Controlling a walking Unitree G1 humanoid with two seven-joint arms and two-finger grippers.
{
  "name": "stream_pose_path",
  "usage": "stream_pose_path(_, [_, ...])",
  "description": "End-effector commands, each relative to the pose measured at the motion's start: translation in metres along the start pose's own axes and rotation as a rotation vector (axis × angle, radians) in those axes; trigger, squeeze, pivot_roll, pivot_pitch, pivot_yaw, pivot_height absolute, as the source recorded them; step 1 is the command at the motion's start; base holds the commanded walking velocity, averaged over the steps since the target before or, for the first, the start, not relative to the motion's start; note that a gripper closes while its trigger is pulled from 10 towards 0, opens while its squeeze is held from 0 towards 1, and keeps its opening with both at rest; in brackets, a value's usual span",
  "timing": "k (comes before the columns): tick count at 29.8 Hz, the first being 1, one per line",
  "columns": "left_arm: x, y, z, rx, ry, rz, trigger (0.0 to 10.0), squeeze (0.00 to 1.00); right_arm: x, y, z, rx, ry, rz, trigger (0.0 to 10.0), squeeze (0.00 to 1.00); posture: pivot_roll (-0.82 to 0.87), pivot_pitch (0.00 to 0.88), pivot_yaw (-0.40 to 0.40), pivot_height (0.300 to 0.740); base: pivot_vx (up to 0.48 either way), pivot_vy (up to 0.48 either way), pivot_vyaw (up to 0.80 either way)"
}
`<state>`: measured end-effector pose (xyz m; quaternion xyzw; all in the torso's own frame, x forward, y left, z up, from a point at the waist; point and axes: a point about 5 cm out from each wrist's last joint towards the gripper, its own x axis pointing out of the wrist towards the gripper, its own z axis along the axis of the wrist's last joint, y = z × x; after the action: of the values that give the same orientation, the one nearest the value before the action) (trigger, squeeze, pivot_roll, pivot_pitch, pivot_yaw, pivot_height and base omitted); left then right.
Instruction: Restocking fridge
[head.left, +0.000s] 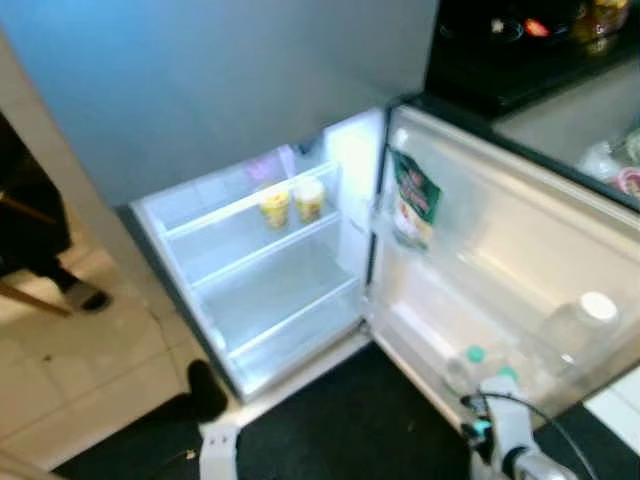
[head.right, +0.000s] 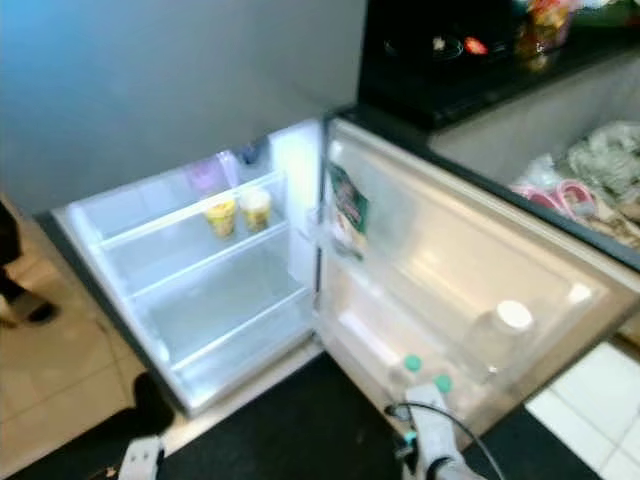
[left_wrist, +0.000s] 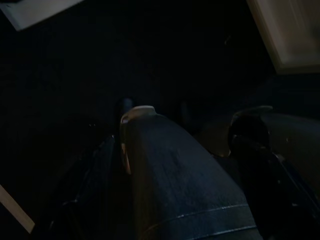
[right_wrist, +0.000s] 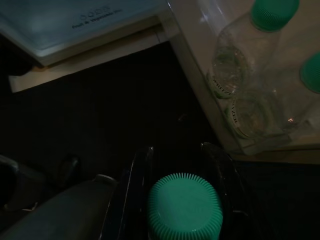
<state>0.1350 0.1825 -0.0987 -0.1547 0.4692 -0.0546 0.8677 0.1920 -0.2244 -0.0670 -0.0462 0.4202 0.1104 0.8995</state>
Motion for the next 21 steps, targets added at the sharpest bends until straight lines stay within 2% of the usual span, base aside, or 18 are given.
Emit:
stream_pose_path(1, [-0.004, 0.004, -0.012, -0.017, 0.042, 0.008, 10.0, 0.00, 0.005, 0.008, 0.016, -0.038, -0.056, 0.052, 10.0, 0.00, -0.04, 0.057, 0.020, 0.740, 0.000, 0.000, 0.00])
stream_pose_path(6, [-0.005, 0.006, -0.012, -0.020, 0.034, 0.014, 10.0, 0.00, 0.008, 0.012, 0.023, -0.052, -0.076, 0.080, 10.0, 0.00, -0.04, 0.051, 0.023, 0.740, 0.000, 0.000, 0.00])
stream_pose_path(13, [-0.005, 0.006, -0.011, -0.014, 0.031, 0.016, 10.0, 0.00, 0.008, 0.016, 0.022, -0.083, -0.066, 0.099, 10.0, 0.00, -0.04, 0.045, 0.020, 0.740, 0.000, 0.000, 0.00])
stream_pose_path(19, [-0.005, 0.006, -0.010, -0.011, 0.030, 0.011, 10.0, 0.00, 0.008, 0.017, 0.016, -0.108, -0.036, 0.104, 10.0, 0.00, -0.04, 0.042, 0.018, 0.740, 0.000, 0.000, 0.00])
stream_pose_path(20, [-0.004, 0.005, -0.009, -0.013, 0.027, 0.005, 10.0, 0.00, 0.006, 0.018, 0.005, -0.111, 0.005, 0.102, 10.0, 0.00, -0.03, 0.045, 0.020, 0.740, 0.000, 0.000, 0.00])
stream_pose_path(21, [-0.004, 0.005, -0.009, -0.013, 0.027, 0.005, 10.0, 0.00, 0.006, 0.018, 0.005, -0.111, 0.005, 0.102, 10.0, 0.00, -0.03, 0.045, 0.020, 0.740, 0.000, 0.000, 0.00])
